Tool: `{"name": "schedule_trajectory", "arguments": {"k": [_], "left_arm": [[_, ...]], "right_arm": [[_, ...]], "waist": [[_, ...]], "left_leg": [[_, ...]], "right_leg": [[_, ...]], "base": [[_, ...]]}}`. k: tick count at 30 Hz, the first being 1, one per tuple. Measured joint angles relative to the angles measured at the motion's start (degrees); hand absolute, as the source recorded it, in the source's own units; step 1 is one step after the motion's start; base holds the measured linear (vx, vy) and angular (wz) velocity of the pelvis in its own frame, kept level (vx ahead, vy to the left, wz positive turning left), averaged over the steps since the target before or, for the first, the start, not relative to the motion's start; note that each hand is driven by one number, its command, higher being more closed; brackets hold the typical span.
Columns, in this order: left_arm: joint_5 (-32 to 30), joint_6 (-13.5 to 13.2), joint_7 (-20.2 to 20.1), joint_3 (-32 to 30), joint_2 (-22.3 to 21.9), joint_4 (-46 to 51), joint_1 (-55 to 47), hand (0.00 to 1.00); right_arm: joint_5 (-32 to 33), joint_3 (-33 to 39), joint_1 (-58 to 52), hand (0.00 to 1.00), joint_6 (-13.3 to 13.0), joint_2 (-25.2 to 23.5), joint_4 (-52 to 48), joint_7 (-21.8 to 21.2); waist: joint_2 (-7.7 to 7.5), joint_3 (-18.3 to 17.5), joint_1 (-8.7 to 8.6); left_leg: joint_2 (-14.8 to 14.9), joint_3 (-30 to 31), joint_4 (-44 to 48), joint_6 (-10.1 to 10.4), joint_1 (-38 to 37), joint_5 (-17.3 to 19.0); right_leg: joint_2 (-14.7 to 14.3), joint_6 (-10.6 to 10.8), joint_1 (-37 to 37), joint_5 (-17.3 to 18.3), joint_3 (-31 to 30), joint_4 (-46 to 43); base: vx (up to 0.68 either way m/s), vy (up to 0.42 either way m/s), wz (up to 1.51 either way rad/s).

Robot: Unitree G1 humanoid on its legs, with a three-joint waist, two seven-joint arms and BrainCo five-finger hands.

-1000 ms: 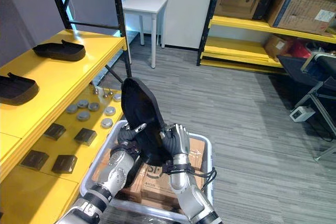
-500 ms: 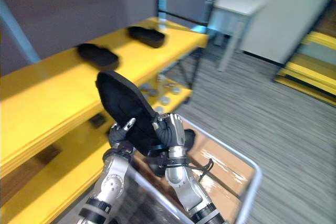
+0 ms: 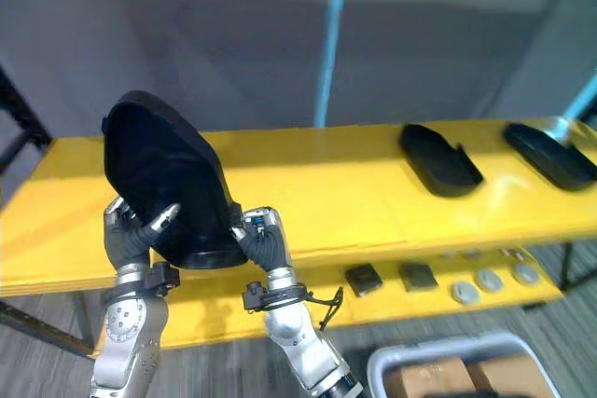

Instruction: Walk over and take plastic housings, then place them on the shelf

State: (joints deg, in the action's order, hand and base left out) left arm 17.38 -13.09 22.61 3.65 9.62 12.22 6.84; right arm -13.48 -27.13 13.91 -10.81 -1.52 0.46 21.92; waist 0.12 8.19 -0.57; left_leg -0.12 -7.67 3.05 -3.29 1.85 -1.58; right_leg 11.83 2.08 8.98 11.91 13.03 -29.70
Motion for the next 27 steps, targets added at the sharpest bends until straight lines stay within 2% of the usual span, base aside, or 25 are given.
{"name": "schedule_trajectory", "arguments": {"k": [1,2,3,4,5,6,8,9,10,11,12,14,15,16,17,18,21,23,24,25,27], "left_arm": [[-0.73,0.01,-0.27,0.81,1.20,-0.78,1.03,1.00],[-0.69,0.00,-0.39,1.22,1.84,-1.34,1.23,1.00],[-0.53,0.13,-0.54,2.15,2.92,-2.62,1.25,1.00],[-0.54,0.28,-1.44,3.00,3.40,-3.83,1.28,1.00],[-0.54,0.32,-2.05,3.35,2.99,-4.31,0.95,1.00],[0.39,0.35,-3.09,4.09,2.35,-4.93,0.90,1.00],[2.75,0.39,-4.66,4.63,1.68,-6.49,1.18,1.00],[4.21,0.52,-6.14,4.90,0.98,-8.56,1.35,1.00],[4.99,0.37,-6.88,4.89,0.50,-9.07,1.66,1.00],[5.48,0.60,-7.39,5.02,-0.80,-9.59,2.57,1.00],[6.15,0.75,-8.11,5.13,-1.70,-10.46,2.93,1.00],[6.35,0.82,-9.01,5.58,-2.28,-11.85,3.12,1.00],[6.64,0.98,-9.55,5.80,-2.94,-12.32,4.05,1.00],[6.70,1.11,-9.75,5.91,-3.41,-12.39,4.61,1.00],[7.16,1.25,-10.41,6.18,-4.05,-13.38,5.47,1.00],[8.09,1.55,-10.71,6.67,-4.15,-13.67,5.55,1.00],[8.50,3.01,-11.39,7.67,-4.25,-14.14,6.57,1.00],[8.60,3.27,-10.91,7.96,-4.44,-15.57,7.78,1.00],[9.64,3.96,-10.05,7.60,-4.42,-17.15,9.31,1.00],[10.75,4.49,-10.11,5.99,-3.96,-18.71,10.19,1.00],[11.04,5.45,-8.89,3.54,-1.79,-20.89,10.41,1.00]], "right_arm": [[0.12,0.50,-0.96,0.00,-0.04,0.09,-0.50,-0.63],[0.19,0.63,-1.42,0.00,-0.02,0.23,-0.53,-1.01],[0.31,0.86,-2.88,0.00,0.09,0.16,-0.64,-1.86],[0.71,1.01,-5.13,0.00,0.13,0.50,-1.30,-2.43],[0.90,1.28,-5.89,0.00,0.15,0.91,-1.32,-2.72],[1.23,1.92,-7.28,0.00,0.16,1.31,-2.06,-3.03],[1.81,2.74,-9.64,0.00,0.25,1.54,-3.75,-3.72],[2.18,3.36,-11.09,0.00,0.40,1.87,-4.62,-4.62],[2.44,3.88,-11.45,0.00,0.43,1.90,-4.87,-4.98],[2.61,4.64,-11.82,0.00,0.72,2.59,-6.32,-5.29],[3.34,5.03,-11.78,0.00,0.78,4.15,-7.86,-5.86],[4.00,6.26,-11.94,0.00,0.78,5.47,-8.99,-7.07],[4.43,7.25,-12.37,0.00,0.79,6.18,-9.67,-7.77],[4.89,7.75,-12.59,0.00,0.82,6.46,-10.42,-8.13],[5.46,9.23,-13.11,0.00,1.06,6.12,-11.07,-8.82],[6.21,10.04,-14.15,0.00,1.26,5.12,-12.05,-9.48],[6.36,13.00,-14.78,0.00,2.27,4.81,-15.37,-10.70],[7.94,14.91,-14.82,0.00,2.37,4.87,-16.76,-11.27],[11.16,17.15,-14.81,0.00,2.39,4.86,-18.12,-11.43],[14.61,22.81,-14.60,0.00,2.47,4.11,-19.49,-10.80],[20.57,34.25,-14.02,0.00,2.48,4.64,-21.11,-8.53]], "waist": [[-0.10,-0.05,-0.31],[-0.26,-0.14,-0.27],[-1.08,-0.42,-0.06],[-2.37,-1.06,0.00],[-1.84,-1.17,0.15],[-0.81,-1.26,-0.04],[-0.05,-1.00,-0.95],[0.43,-0.56,-1.84],[0.48,-0.03,-2.16],[0.93,0.83,-2.31],[1.45,1.20,-1.96],[2.11,1.25,-2.04],[2.84,1.22,-2.40],[3.54,1.09,-2.72],[3.74,1.03,-2.88],[3.21,0.56,-2.95],[3.11,0.40,-3.34],[3.06,0.33,-3.49],[3.04,0.31,-3.63],[3.03,0.30,-4.65],[3.01,0.27,-5.39]], "left_leg": [[-0.13,2.66,-0.19,0.55,-0.09,0.30],[-0.22,3.44,-0.20,1.08,-0.29,0.58],[-1.02,4.24,-0.05,2.39,-1.30,1.44],[-2.46,4.77,0.11,3.52,-2.42,2.65],[-2.00,4.53,0.34,4.03,-2.80,3.08],[-0.52,4.05,2.04,4.69,-2.17,4.99],[2.38,3.58,8.32,5.86,0.12,9.13],[4.25,3.02,13.89,7.38,1.41,11.77],[4.86,2.90,17.62,8.34,2.43,12.52],[5.53,3.36,25.77,8.86,5.16,12.80],[5.94,4.27,30.20,10.80,7.34,14.22],[7.03,4.43,25.62,10.24,7.26,14.23],[7.96,4.46,19.03,8.23,6.73,12.21],[8.67,4.50,15.31,7.57,6.40,10.27],[8.97,3.92,12.12,8.46,5.47,7.51],[7.74,2.60,9.03,8.00,3.95,6.66],[5.21,0.27,2.69,6.80,0.19,4.29],[4.80,-0.83,1.19,6.58,-1.10,3.95],[4.72,-1.87,0.61,6.56,-1.94,3.94],[4.65,-2.15,-0.13,6.56,-2.82,3.95],[4.70,-3.68,-1.61,6.56,-4.62,3.96]], "right_leg": [[-1.94,-0.32,2.28,-0.53,-2.14,5.68],[-2.37,-0.81,3.12,-2.07,-2.48,8.48],[-2.41,-1.22,3.63,-10.29,-2.63,14.17],[-1.11,-0.07,3.53,-15.30,-2.56,15.12],[-1.48,0.37,2.64,-14.82,-2.84,16.25],[-3.06,0.31,0.89,-14.79,-2.72,19.65],[-5.91,-0.31,-0.75,-14.95,-2.59,22.43],[-7.51,-1.06,-1.77,-14.13,-2.76,22.40],[-7.89,-1.37,-2.40,-13.77,-2.86,22.25],[-8.32,-1.68,-3.61,-13.51,-3.36,22.32],[-8.23,-1.97,-4.18,-13.33,-4.65,22.33],[-8.09,-1.86,-4.21,-13.19,-6.22,22.54],[-8.31,-1.60,-4.09,-13.11,-6.54,22.78],[-8.69,-1.09,-3.94,-13.04,-6.50,22.87],[-8.66,-0.51,-3.84,-13.06,-7.09,23.33],[-7.75,0.23,-4.19,-13.61,-7.88,24.81],[-5.72,1.67,-5.04,-14.54,-9.29,26.68],[-5.53,2.10,-5.38,-14.81,-10.36,27.35],[-5.53,2.39,-5.60,-15.00,-11.11,27.75],[-5.54,2.79,-6.30,-15.28,-11.27,28.54],[-5.84,3.03,-6.93,-15.46,-12.67,29.36]], "base": [[0.23,-0.121,1.31],[0.24,-0.158,0.89],[0.31,-0.212,0.53],[0.27,-0.182,0.33],[0.31,-0.195,0.03],[0.21,-0.118,-0.29],[0.20,-0.128,-0.29],[0.15,-0.082,-0.19],[0.19,-0.075,-0.25],[0.16,-0.012,-0.34],[0.15,0.015,-0.45],[0.11,0.076,-0.48],[0.09,0.122,-0.26],[0.05,0.127,-0.16],[0.05,0.156,-0.21],[0.05,0.134,-0.21],[0.10,0.171,-0.18],[0.09,0.099,-0.33],[0.08,0.069,-0.29],[0.13,0.090,-0.30],[0.10,0.053,-0.33]]}}
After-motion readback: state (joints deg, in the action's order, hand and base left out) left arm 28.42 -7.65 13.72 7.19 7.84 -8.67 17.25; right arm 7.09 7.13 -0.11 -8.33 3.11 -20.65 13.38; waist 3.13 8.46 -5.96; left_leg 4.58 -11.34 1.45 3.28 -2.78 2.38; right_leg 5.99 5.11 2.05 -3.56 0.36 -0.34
